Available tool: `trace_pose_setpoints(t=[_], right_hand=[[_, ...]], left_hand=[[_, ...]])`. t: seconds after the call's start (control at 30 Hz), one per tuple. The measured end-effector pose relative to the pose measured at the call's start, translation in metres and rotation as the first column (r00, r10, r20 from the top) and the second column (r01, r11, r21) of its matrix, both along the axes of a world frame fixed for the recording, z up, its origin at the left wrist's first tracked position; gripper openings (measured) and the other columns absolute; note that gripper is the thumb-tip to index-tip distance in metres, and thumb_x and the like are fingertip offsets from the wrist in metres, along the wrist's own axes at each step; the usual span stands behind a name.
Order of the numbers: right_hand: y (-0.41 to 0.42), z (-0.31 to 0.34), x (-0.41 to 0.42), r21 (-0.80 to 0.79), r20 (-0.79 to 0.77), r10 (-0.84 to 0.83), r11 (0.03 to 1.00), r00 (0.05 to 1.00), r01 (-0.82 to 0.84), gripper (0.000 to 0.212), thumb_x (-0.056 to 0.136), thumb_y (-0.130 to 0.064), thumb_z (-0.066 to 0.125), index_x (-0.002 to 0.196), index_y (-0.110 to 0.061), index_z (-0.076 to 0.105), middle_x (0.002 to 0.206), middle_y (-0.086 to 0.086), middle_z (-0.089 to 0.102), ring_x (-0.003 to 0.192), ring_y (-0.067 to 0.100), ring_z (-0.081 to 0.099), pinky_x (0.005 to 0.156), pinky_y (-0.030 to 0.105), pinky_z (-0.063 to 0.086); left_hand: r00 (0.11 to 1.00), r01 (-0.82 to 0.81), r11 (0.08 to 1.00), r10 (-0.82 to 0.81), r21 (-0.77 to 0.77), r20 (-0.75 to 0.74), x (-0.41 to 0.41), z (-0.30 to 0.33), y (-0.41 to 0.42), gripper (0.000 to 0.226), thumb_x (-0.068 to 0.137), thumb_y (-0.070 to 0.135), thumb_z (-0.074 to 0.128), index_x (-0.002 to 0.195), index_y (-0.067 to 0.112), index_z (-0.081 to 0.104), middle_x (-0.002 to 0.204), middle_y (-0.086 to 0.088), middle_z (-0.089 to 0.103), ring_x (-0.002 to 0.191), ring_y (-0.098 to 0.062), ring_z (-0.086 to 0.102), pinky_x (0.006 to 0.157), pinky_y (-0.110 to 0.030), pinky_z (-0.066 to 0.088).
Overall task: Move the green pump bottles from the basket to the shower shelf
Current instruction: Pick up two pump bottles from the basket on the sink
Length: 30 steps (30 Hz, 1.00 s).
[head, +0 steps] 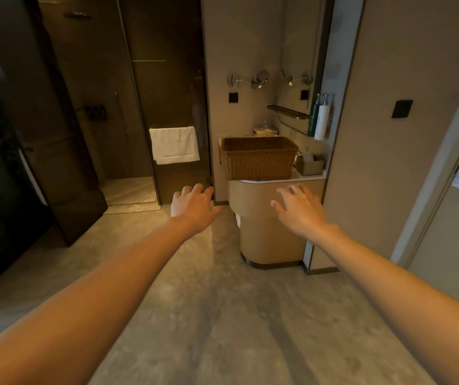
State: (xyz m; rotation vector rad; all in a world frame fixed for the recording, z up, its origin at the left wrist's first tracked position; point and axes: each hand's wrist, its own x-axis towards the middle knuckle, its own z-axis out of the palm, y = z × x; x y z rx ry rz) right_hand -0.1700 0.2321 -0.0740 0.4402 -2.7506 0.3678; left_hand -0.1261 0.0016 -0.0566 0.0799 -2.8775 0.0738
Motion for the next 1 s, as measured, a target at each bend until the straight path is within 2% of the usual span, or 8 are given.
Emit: trace_pose_setpoints(t=[0.23,0.4,0.53,0.63,0.7,0.87,1.0], right_hand=[[0.032,0.002,-0.128,-0.072,0.021,0.054,0.996,0.998,-0.053,0.043,0.096,-0.036,0.041,0.132,-0.014,0.048,0.138,0.012,0.046,0.131,0.030,0.037,0.104,0.047,0.036],[0.042,-0.001,-0.212,-0.022,-0.018,0.035,0.999,0.999,-0.036,0.031,0.095,-0.033,0.043,0.112,-0.010,0.056,0.121,0.012,0.057,0.118,0.030,0.047,0.093,0.042,0.040],[0.030,-0.020,-0.270,0.013,0.025,0.062,0.998,0.998,-0.063,0.034,0.095,-0.032,0.041,0.120,-0.012,0.052,0.129,0.011,0.053,0.123,0.029,0.043,0.097,0.045,0.041],[0.014,-0.029,-0.321,0.027,0.018,0.053,0.998,0.998,-0.054,0.033,0.095,-0.032,0.043,0.117,-0.010,0.054,0.125,0.011,0.056,0.121,0.029,0.045,0.094,0.043,0.042],[-0.001,-0.030,-0.355,0.043,0.010,0.036,0.998,0.999,-0.037,0.037,0.095,-0.033,0.043,0.123,-0.011,0.054,0.126,0.010,0.056,0.122,0.028,0.044,0.095,0.043,0.042],[-0.054,-0.017,-0.442,0.052,-0.002,0.017,0.998,1.000,-0.017,0.042,0.096,-0.034,0.042,0.131,-0.012,0.050,0.132,0.011,0.053,0.126,0.029,0.042,0.104,0.045,0.037],[-0.086,-0.005,-0.507,0.048,-0.073,-0.004,0.999,0.997,0.008,0.040,0.096,-0.034,0.042,0.129,-0.012,0.050,0.128,0.009,0.054,0.123,0.026,0.045,0.101,0.041,0.037]], left_hand=[[1.000,-0.015,1.000,0.015,-0.015,0.003,-0.133,0.003,0.020,0.057,0.090,0.051,0.042,0.138,0.021,0.038,0.140,-0.005,0.044,0.128,-0.030,0.039,0.100,-0.043,0.036],[1.000,-0.019,1.000,0.018,-0.015,-0.019,-0.218,-0.006,0.024,0.058,0.089,0.052,0.043,0.139,0.024,0.036,0.143,-0.002,0.042,0.129,-0.028,0.039,0.101,-0.043,0.036],[0.999,-0.035,0.999,0.035,-0.005,-0.008,-0.277,-0.023,0.011,0.057,0.088,0.053,0.044,0.138,0.025,0.039,0.142,-0.002,0.043,0.127,-0.027,0.041,0.100,-0.042,0.036],[1.000,-0.029,1.000,0.029,0.005,-0.005,-0.325,-0.035,-0.007,0.058,0.088,0.053,0.043,0.139,0.025,0.038,0.143,-0.001,0.043,0.128,-0.027,0.040,0.101,-0.042,0.036],[1.000,-0.016,1.000,0.016,0.004,-0.004,-0.359,-0.039,-0.023,0.058,0.089,0.053,0.043,0.139,0.025,0.037,0.144,-0.001,0.041,0.129,-0.027,0.039,0.101,-0.042,0.036],[0.996,0.027,0.999,-0.024,0.036,-0.087,-0.449,-0.033,-0.075,0.056,0.088,0.054,0.043,0.136,0.025,0.041,0.141,-0.002,0.045,0.127,-0.028,0.042,0.100,-0.042,0.037],[0.986,0.084,0.996,-0.080,0.018,-0.148,-0.523,-0.024,-0.108,0.050,0.087,0.049,0.046,0.130,0.024,0.046,0.135,-0.002,0.049,0.123,-0.027,0.044,0.098,-0.041,0.038]])
